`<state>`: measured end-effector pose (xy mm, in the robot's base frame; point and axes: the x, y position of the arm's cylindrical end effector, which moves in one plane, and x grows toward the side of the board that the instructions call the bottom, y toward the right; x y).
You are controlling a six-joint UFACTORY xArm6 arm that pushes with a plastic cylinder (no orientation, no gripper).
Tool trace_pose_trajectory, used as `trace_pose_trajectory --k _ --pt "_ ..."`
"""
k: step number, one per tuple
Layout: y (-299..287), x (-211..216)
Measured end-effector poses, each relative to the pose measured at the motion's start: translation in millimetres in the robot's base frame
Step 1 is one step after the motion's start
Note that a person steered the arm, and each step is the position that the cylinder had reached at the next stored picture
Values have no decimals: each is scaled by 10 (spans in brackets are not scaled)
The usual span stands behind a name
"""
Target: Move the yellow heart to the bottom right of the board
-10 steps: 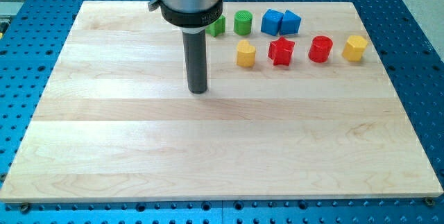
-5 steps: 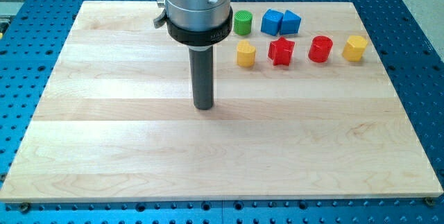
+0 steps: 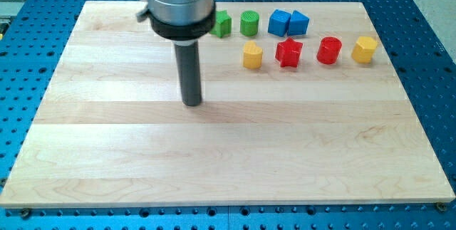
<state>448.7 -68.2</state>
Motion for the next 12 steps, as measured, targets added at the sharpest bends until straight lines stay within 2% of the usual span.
trace_pose_trajectory --k 2,3,4,5,6,8,9,10,12 --pt "-132 -353" --pt "352 -828" --pt "678 -1083" --pt "913 -938" --pt "1240 -295" --pt "945 -636" --pt "937 -636" --pt "983 -665" --pt "1344 -993"
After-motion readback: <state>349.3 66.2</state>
